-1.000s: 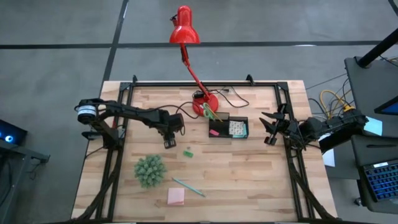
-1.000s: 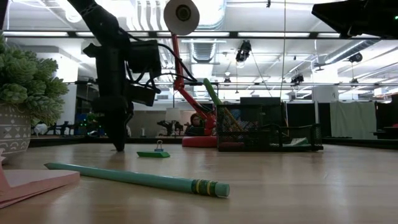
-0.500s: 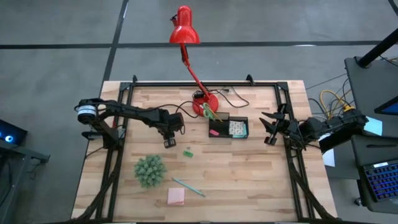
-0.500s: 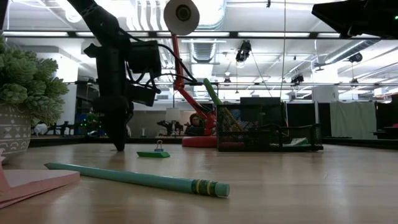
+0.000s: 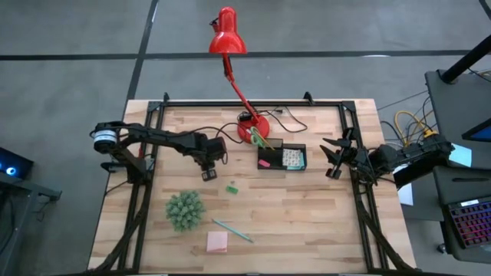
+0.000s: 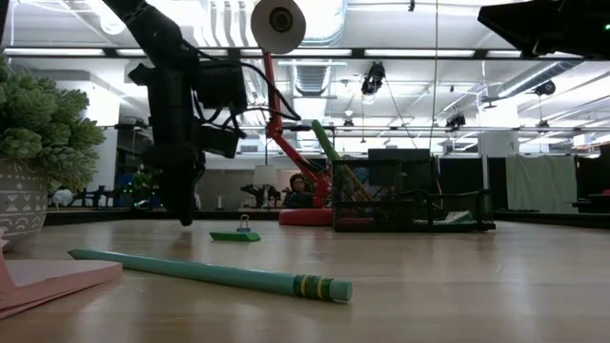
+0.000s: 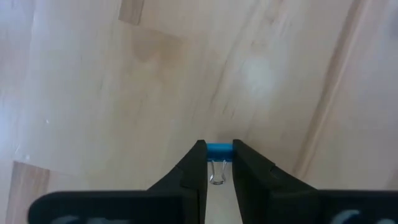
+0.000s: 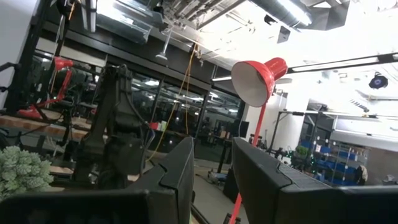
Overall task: Pick and place office supplies into organizer
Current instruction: Put the top binder clip into the front left compartment of the desk organizer
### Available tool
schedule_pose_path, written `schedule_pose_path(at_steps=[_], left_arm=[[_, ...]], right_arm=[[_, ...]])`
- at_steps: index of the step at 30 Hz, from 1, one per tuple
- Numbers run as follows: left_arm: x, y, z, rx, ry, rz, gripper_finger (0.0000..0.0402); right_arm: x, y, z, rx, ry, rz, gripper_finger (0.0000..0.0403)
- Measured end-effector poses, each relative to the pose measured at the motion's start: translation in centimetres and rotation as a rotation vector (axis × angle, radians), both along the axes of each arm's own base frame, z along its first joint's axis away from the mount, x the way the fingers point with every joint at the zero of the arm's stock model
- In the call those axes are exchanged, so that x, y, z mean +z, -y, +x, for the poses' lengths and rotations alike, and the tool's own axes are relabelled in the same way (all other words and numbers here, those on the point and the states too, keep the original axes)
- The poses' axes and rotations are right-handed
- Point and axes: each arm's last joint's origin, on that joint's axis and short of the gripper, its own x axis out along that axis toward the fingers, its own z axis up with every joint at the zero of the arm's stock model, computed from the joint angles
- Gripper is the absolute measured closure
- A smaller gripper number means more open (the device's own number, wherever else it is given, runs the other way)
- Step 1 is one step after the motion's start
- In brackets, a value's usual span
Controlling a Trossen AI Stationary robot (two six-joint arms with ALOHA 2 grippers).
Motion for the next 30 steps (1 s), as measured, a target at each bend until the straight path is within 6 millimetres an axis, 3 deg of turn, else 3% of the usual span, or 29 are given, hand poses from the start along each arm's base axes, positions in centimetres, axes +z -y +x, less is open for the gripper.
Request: schedule_pose_path(at_steps=[16,30], left_arm=[[3.0,-0.3,1.9,-0.074,0.081,0.017,0.0365],[6.9,-0.6,5.8,-0.233,0.492,0.003,0.0365]], right_arm=[[0.0,0.0,0.0,0.0,0.0,0.0,0.0303],[0.0,0.0,0.0,0.0,0.0,0.0,0.0303]])
